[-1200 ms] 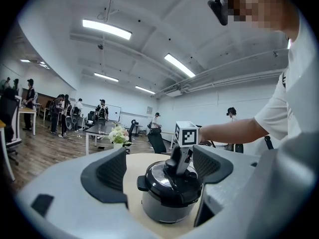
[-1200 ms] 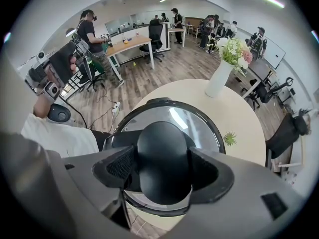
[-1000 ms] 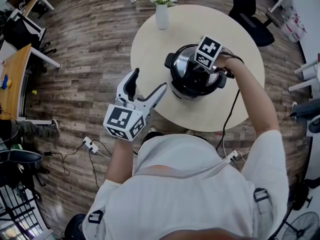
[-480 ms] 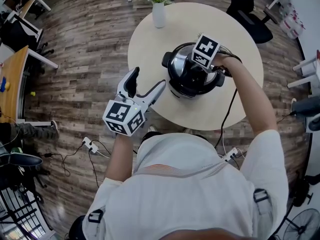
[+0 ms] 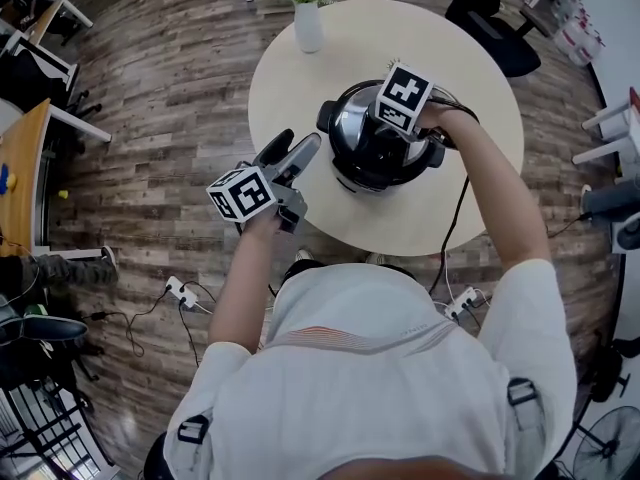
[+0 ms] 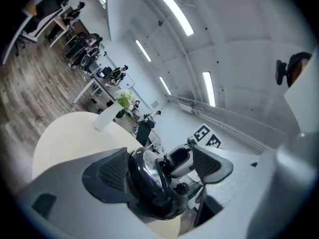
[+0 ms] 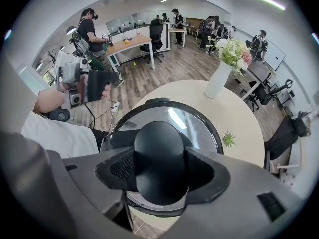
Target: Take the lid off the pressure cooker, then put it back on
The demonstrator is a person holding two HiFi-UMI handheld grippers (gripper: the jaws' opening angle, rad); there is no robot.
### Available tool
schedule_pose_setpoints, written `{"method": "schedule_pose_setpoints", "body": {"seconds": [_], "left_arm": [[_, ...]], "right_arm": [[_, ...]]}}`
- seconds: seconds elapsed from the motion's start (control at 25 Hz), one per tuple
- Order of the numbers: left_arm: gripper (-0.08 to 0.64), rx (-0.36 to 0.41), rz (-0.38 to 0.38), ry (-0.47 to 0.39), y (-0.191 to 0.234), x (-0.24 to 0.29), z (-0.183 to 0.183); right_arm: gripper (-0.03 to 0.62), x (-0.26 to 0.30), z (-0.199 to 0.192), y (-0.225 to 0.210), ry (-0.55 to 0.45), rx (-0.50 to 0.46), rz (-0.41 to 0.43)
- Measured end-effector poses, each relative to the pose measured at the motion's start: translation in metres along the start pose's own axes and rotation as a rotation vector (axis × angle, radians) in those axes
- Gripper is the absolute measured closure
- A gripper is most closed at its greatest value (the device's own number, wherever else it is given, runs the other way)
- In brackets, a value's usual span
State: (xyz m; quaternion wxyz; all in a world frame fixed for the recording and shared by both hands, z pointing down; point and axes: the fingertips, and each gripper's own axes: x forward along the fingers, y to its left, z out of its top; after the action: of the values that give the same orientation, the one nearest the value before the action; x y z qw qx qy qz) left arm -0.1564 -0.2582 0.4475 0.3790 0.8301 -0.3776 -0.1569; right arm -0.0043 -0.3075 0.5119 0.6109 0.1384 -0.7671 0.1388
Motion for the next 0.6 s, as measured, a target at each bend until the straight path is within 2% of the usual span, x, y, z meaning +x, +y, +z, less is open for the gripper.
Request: {"method": "schedule_pose_setpoints", "body": {"seconds": [0.28,0.4,0.48,0.6], "left_arm": [[0.149,-0.306,0.036,0.014,0.070,0.033,-0.033],[0.149,-0.484,-0.007,-0.027,0.089,0.045,-0.036],[0.150,-0.535,-0.030,-0.020,0.096,0.054,-0.038],[0.150,-0.534,-0.008,0.025,0.108,0.065,-0.048]], "right_arm": [[0.295,0.000,-0.001,0.000,-0.011,0.002,-0.001],[0.295,0.000,0.000,-0.001,-0.014,0.004,-0.001],[0.295,0.000,0.001,-0.001,-0.015,0.005,-0.002],[0.295,0.000,0.000,-0.002,-0.018,0.005,-0.002]]}}
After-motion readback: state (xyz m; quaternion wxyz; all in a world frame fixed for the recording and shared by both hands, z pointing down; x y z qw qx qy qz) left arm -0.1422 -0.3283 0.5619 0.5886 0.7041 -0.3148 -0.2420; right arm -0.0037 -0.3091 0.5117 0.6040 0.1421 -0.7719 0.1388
